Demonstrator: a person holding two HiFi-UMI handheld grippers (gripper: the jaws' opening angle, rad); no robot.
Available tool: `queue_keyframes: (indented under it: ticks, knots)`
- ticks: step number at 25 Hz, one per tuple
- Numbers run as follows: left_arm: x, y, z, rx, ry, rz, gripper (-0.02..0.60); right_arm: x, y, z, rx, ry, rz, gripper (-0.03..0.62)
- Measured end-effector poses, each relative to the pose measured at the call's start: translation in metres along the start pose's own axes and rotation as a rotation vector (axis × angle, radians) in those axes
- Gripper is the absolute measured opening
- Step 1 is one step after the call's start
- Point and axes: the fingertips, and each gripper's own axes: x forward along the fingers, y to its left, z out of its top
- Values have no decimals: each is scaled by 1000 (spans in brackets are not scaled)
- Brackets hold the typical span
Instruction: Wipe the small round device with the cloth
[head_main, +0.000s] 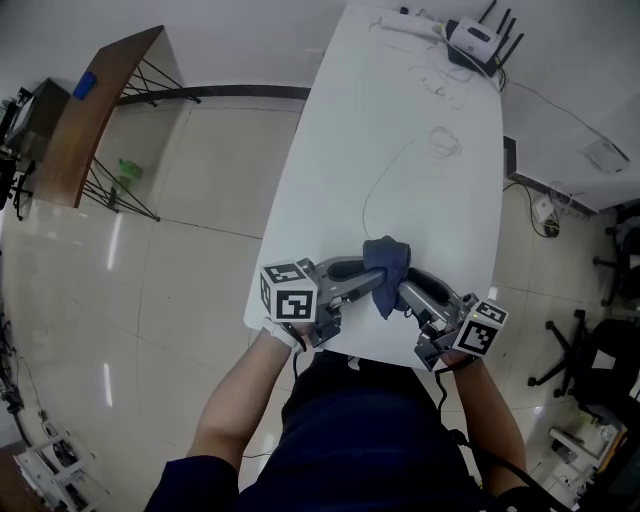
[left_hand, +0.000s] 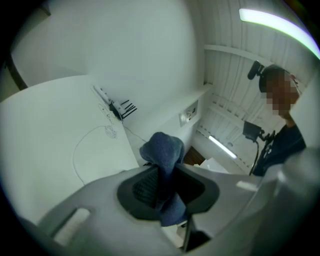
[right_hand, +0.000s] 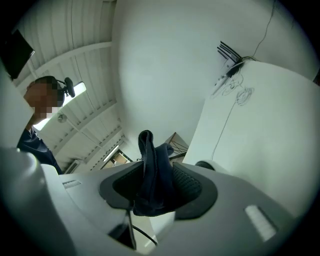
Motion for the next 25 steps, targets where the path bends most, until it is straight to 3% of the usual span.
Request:
queue_keyframes:
  ticks: [5,12,17,25]
  knots:
    - [10,43,-1,-127,70,43,74,-7,-24,21,9,-83,-118,115]
    - [-3,96,-12,-212,151,148,74,-21,-56,30,38,-135,-238,112]
    - [-13,119,-26,-181,222,240,74,-20,-59,29,43,-137,-254,112]
    - [-20,144,-61,-63,454,423,74,-21,-59,23,44,-125,-252,112]
